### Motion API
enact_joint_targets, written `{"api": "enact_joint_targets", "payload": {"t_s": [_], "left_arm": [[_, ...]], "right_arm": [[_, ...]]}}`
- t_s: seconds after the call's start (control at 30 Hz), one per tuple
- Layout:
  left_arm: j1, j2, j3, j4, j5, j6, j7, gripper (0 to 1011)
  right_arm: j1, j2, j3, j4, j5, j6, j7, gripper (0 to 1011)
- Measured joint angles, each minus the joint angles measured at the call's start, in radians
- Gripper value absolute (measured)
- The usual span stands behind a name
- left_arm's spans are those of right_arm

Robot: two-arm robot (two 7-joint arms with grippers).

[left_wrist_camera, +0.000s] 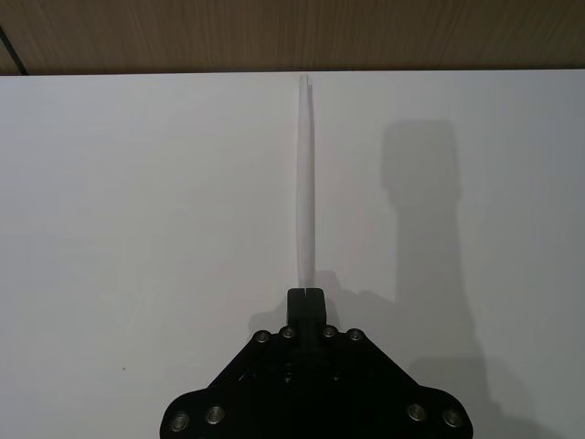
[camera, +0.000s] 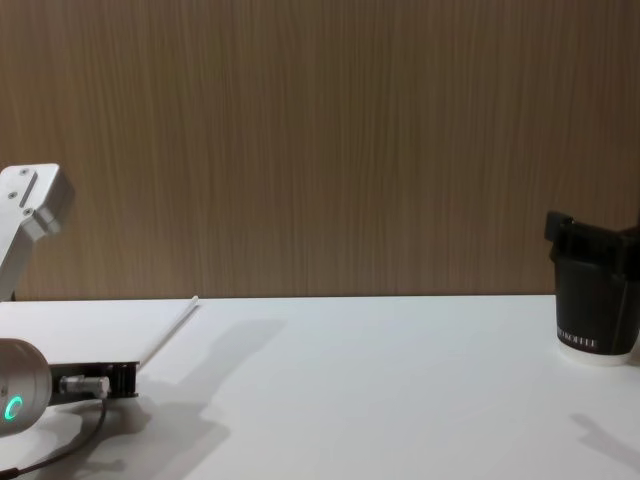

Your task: Pick up the straw with one hand, pass it to the other hand, and insert it into the cup.

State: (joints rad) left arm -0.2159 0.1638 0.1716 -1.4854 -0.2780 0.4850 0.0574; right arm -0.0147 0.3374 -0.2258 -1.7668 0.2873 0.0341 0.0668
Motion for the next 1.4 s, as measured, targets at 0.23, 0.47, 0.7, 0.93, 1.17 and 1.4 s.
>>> {"api": "enact_joint_targets", "payload": {"t_s": [0.23, 0.47, 0.7, 0.93, 1.17, 1.4], "left_arm": [[0.000, 0.003, 0.002, -0.001, 0.004, -0.006, -0.006, 0], [0.003, 0.019, 0.012, -0.011, 0.019, -0.051, -0.034, 0], [0.009, 0.043, 0.024, -0.035, 0.035, -0.113, -0.072, 0], [0.018, 0.074, 0.031, -0.070, 0.047, -0.188, -0.124, 0], [0.029, 0.112, 0.035, -0.104, 0.059, -0.275, -0.187, 0], [0.032, 0.151, 0.038, -0.133, 0.070, -0.369, -0.261, 0]], "right_arm": [[0.000, 0.000, 0.000, 0.000, 0.000, 0.000, 0.000, 1001], [0.000, 0.000, 0.000, 0.000, 0.000, 0.000, 0.000, 1001], [0.000, 0.000, 0.000, 0.000, 0.000, 0.000, 0.000, 1001], [0.000, 0.000, 0.000, 0.000, 0.000, 0.000, 0.000, 1001], [0.000, 0.000, 0.000, 0.000, 0.000, 0.000, 0.000, 1001], [0.000, 0.000, 0.000, 0.000, 0.000, 0.000, 0.000, 1001]]}}
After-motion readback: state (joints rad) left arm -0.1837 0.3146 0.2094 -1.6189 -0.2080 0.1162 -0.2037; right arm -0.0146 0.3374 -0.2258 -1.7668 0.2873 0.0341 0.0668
